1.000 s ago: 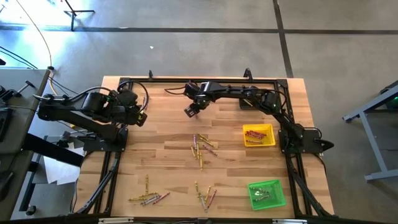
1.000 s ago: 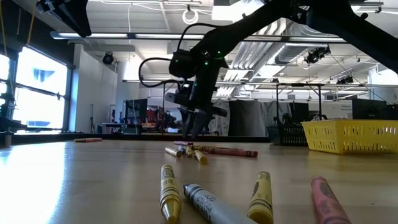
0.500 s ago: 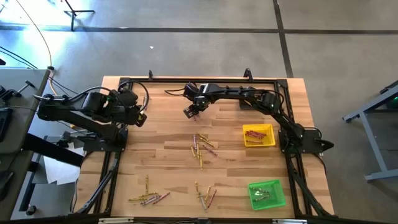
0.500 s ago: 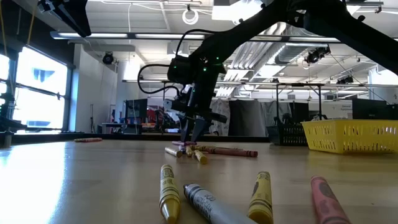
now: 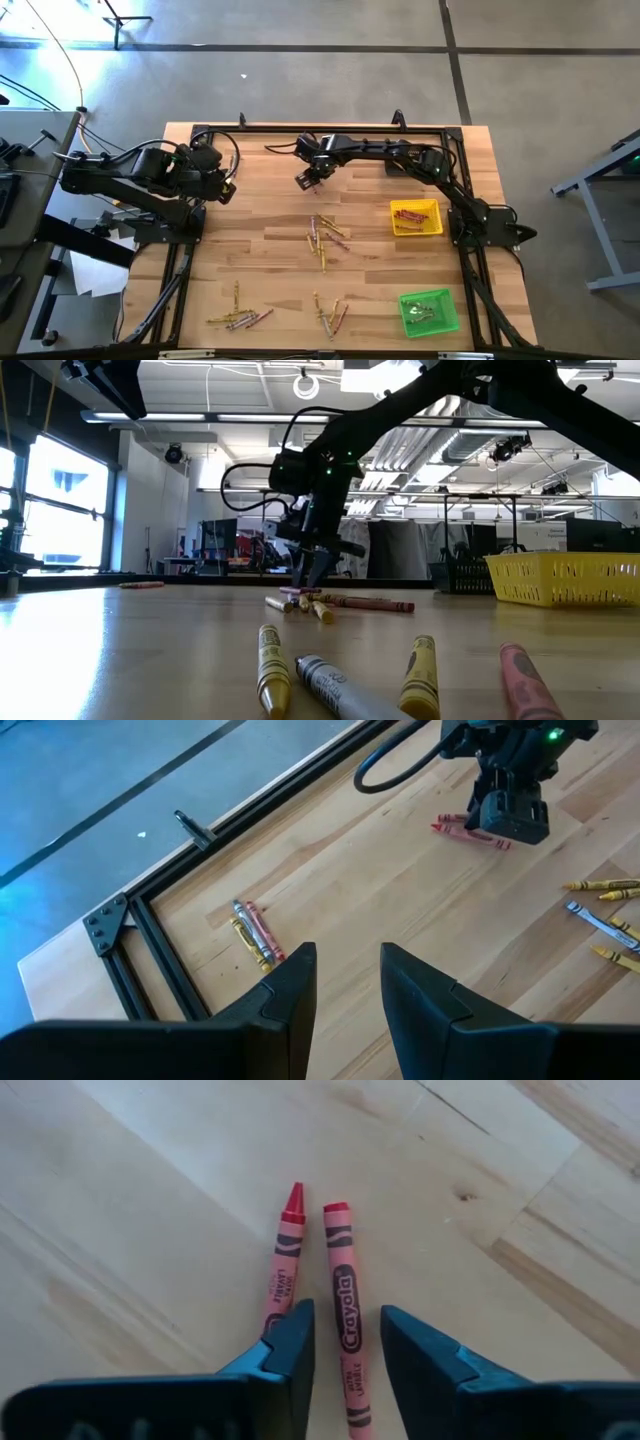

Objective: Sort crayons
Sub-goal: Put the red crayon into the yellow bin

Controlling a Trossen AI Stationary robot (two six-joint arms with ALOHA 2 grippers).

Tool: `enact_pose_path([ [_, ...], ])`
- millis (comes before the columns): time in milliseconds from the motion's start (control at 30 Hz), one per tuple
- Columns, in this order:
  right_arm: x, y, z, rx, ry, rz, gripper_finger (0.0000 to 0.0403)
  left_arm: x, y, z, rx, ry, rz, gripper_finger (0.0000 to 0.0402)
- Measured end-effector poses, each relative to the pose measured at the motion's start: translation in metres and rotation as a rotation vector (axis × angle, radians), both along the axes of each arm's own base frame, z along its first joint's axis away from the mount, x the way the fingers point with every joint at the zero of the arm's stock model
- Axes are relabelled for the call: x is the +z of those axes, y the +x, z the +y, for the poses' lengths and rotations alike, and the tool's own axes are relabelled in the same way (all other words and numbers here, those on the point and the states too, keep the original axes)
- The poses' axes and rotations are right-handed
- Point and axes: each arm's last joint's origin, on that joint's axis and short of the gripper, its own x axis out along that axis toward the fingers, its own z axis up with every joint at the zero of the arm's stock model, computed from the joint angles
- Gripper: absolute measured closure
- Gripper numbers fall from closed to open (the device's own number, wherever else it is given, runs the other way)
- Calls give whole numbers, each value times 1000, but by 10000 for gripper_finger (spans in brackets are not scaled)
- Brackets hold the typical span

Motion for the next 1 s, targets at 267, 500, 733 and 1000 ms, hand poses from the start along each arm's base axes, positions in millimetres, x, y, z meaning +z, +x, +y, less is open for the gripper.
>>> enact_pose_path([
  [267,-1,-7,-8,-23,40,34,386,0,0,0,1,3,0,303],
  [500,-1,-14,-18,-22,93,42,385,0,0,0,1,3,0,303],
  [733,13,-13,-24,5,86,46,393,0,0,0,1,2,0,303],
  [1000,70,-21,-17,231,74,159,390,0,-1,0,1,-1,6,303],
])
